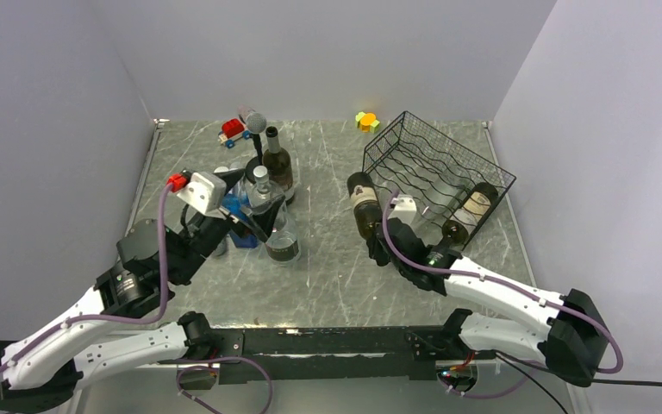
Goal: Put the wine bottle on the wine rack
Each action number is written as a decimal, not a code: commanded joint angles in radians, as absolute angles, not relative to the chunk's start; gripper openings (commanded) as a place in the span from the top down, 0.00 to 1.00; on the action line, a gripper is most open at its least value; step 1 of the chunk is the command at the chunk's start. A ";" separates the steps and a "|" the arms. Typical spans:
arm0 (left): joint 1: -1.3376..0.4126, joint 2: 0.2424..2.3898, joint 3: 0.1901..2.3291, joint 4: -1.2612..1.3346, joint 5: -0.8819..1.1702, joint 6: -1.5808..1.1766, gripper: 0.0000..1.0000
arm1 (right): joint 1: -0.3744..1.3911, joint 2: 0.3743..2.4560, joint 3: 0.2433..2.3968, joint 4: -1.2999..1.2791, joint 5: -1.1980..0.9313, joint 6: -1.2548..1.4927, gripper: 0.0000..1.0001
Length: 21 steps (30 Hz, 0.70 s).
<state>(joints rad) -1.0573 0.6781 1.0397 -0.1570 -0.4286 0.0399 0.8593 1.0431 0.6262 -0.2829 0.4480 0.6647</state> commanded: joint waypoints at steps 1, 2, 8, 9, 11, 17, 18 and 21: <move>-1.062 0.630 1.001 -0.137 -0.467 -0.065 0.01 | 0.865 0.964 0.565 0.051 0.636 0.703 1.00; -1.062 0.623 0.991 -0.132 -0.466 -0.067 0.01 | 0.866 0.957 0.542 0.076 0.654 0.704 1.00; -1.062 0.636 0.993 -0.172 -0.466 -0.087 0.01 | 0.867 0.937 0.484 0.112 0.737 0.722 1.00; -1.062 0.641 1.000 -0.182 -0.470 -0.092 0.01 | 0.867 0.929 0.476 0.112 0.746 0.730 1.00; -1.062 0.649 1.006 -0.201 -0.471 -0.101 0.01 | 0.867 0.910 0.460 0.112 0.764 0.745 1.00; -1.062 0.645 0.997 -0.201 -0.467 -0.099 0.01 | 0.867 0.878 0.515 -0.067 0.808 0.864 1.00; -1.062 0.644 0.997 -0.202 -0.468 -0.097 0.01 | 0.867 0.867 0.510 -0.068 0.809 0.873 1.00; -1.062 0.644 1.001 -0.211 -0.471 -0.096 0.01 | 0.867 0.837 0.494 -0.061 0.820 0.875 1.00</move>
<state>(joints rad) -1.0573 0.6498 0.9821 -0.2108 -0.4534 -0.0757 0.8688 0.9123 0.4400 -0.1928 0.6682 0.8230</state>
